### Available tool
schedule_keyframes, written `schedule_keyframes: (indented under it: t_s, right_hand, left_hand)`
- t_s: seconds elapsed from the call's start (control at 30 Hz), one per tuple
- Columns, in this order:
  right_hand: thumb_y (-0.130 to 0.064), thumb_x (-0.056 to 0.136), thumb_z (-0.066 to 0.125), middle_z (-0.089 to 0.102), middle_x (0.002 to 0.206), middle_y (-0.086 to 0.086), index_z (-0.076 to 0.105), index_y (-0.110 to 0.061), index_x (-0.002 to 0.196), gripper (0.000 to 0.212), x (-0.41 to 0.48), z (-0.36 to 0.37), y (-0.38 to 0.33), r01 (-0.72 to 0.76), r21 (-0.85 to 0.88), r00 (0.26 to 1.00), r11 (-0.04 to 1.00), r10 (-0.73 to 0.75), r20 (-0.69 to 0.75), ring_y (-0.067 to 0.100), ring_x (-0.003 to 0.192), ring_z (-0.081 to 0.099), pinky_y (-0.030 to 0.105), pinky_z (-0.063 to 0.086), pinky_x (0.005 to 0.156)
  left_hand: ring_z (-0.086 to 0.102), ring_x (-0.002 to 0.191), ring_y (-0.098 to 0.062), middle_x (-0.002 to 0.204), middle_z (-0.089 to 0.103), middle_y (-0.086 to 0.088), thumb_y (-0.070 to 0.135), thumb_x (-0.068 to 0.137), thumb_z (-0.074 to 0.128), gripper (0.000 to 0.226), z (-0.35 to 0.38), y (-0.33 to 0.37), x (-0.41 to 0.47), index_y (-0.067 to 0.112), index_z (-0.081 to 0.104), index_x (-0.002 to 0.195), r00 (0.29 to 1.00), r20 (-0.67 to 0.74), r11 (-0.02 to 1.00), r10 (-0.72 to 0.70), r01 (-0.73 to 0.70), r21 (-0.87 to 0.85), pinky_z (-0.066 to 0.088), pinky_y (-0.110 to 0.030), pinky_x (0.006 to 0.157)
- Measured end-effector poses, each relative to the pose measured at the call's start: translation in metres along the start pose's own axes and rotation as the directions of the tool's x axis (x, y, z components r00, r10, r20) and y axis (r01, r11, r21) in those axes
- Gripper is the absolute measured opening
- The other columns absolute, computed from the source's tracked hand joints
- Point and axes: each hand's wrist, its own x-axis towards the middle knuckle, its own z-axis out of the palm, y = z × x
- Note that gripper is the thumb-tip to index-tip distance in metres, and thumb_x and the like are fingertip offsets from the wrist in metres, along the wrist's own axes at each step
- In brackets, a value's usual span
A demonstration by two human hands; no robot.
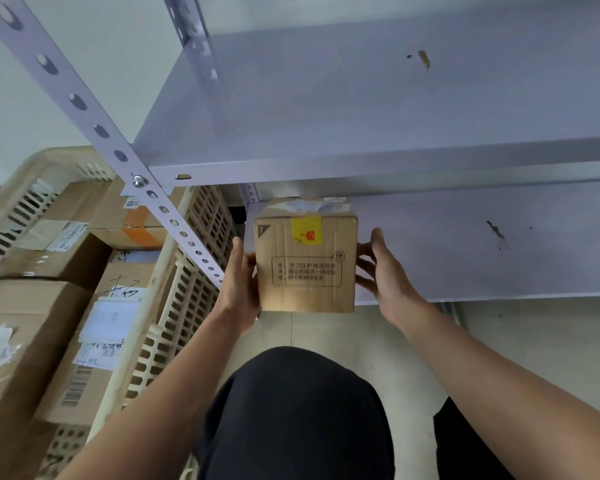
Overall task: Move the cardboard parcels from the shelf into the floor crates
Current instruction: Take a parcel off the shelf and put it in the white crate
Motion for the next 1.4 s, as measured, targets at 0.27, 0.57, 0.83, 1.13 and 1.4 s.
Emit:
schedule_keyframes:
  t_s: [0.27, 0.57, 0.83, 1.13, 1.4]
  right_hand:
    - [-0.077, 0.102, 0.022, 0.068, 0.125, -0.004, 0.067, -0.047, 0.109, 0.055, -0.009, 0.012, 0.022, -0.132, -0.052, 0.990, 0.990, 0.134, 0.031, 0.021, 0.124, 0.058, 0.052, 0.041, 0.116]
    - [-0.081, 0.091, 0.026, 0.078, 0.124, 0.000, 0.071, -0.050, 0.119, 0.062, -0.020, 0.013, 0.028, -0.046, 0.095, 0.997, 0.994, 0.040, 0.058, 0.023, 0.120, 0.072, 0.052, 0.053, 0.108]
    - [-0.079, 0.098, 0.027, 0.074, 0.133, 0.000, 0.062, -0.039, 0.142, 0.069, -0.026, 0.009, 0.016, 0.062, 0.143, 0.995, 0.988, -0.072, 0.070, 0.021, 0.127, 0.068, 0.055, 0.049, 0.114]
    - [-0.072, 0.103, 0.026, 0.076, 0.130, -0.001, 0.071, -0.048, 0.128, 0.057, -0.108, -0.002, -0.007, -0.052, 0.176, 0.999, 0.983, 0.050, 0.012, 0.020, 0.123, 0.071, 0.036, 0.063, 0.093]
    - [-0.093, 0.075, 0.055, 0.073, 0.135, -0.004, 0.070, -0.049, 0.132, 0.074, -0.243, 0.010, -0.070, -0.124, 0.104, 0.989, 0.987, 0.114, 0.091, 0.016, 0.124, 0.070, 0.034, 0.063, 0.090]
  left_hand:
    - [0.066, 0.133, -0.039, 0.141, 0.072, -0.012, 0.082, 0.100, 0.020, 0.077, -0.005, -0.026, -0.005, 0.034, 0.061, 0.144, 0.991, 0.069, 0.993, -0.116, 0.115, 0.018, 0.046, -0.061, 0.117]
    - [0.069, 0.133, -0.029, 0.148, 0.069, -0.003, 0.079, 0.102, 0.018, 0.076, 0.008, -0.031, -0.008, 0.038, 0.043, 0.161, 0.983, 0.179, 0.999, -0.048, 0.048, 0.003, 0.065, -0.044, 0.095]
    - [0.061, 0.142, -0.027, 0.154, 0.064, 0.002, 0.079, 0.102, 0.013, 0.076, 0.021, -0.018, -0.014, 0.043, 0.041, 0.163, 0.985, 0.172, 1.000, -0.025, 0.021, 0.021, 0.042, -0.061, 0.122]
    - [0.048, 0.153, -0.025, 0.165, 0.052, 0.003, 0.089, 0.093, 0.023, 0.086, 0.039, 0.012, -0.098, 0.045, 0.033, 0.167, 0.985, 0.130, 0.990, -0.112, 0.100, 0.098, 0.032, -0.060, 0.129]
    - [0.057, 0.145, -0.018, 0.161, 0.056, 0.011, 0.080, 0.102, 0.011, 0.065, 0.043, 0.070, -0.245, 0.061, 0.031, 0.161, 0.974, 0.083, 0.978, -0.209, 0.207, 0.039, 0.044, -0.054, 0.123]
